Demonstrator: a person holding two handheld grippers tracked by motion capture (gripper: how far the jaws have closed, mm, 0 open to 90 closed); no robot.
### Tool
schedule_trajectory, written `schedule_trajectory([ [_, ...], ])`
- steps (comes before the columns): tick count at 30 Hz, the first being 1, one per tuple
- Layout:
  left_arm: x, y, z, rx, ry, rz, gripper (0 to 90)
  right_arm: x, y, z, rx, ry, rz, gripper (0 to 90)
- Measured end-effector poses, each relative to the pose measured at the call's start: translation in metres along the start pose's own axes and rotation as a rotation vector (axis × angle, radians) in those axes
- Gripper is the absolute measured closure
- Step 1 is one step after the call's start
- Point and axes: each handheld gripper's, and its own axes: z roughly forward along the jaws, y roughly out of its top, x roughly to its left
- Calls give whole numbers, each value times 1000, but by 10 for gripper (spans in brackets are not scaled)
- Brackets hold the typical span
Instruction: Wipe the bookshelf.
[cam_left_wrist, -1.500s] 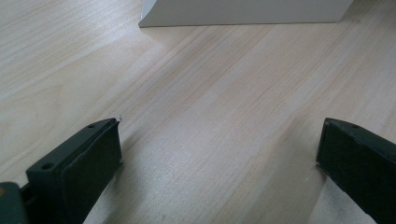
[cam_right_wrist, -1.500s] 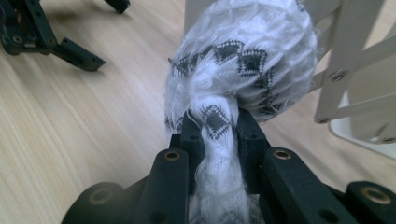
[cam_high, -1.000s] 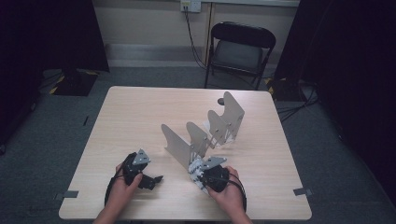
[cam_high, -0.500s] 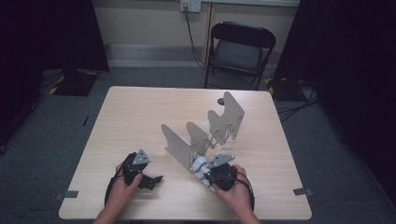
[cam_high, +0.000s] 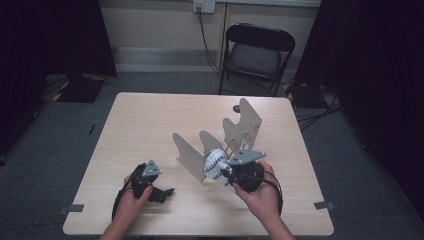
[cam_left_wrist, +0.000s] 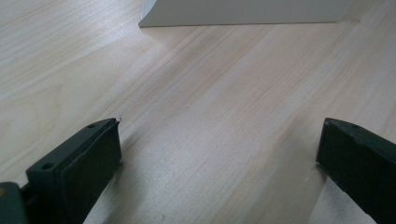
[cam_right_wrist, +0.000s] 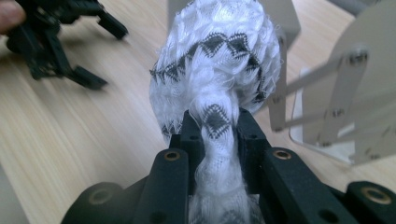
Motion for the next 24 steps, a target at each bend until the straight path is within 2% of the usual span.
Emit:
schedule_trajectory([
  [5, 0, 0, 0, 0, 0, 0, 0, 7, 5, 7, -6, 19, -11, 771],
  [9, 0, 0, 0, 4, -3, 2, 0, 10, 0, 16, -2, 36, -5, 771],
  [16, 0, 0, 0, 4, -3, 2, 0, 13, -7, 24, 21, 34, -18, 771],
  [24, 0, 0, 0, 4, -3, 1, 0, 17, -21, 41, 51, 46, -4, 771],
])
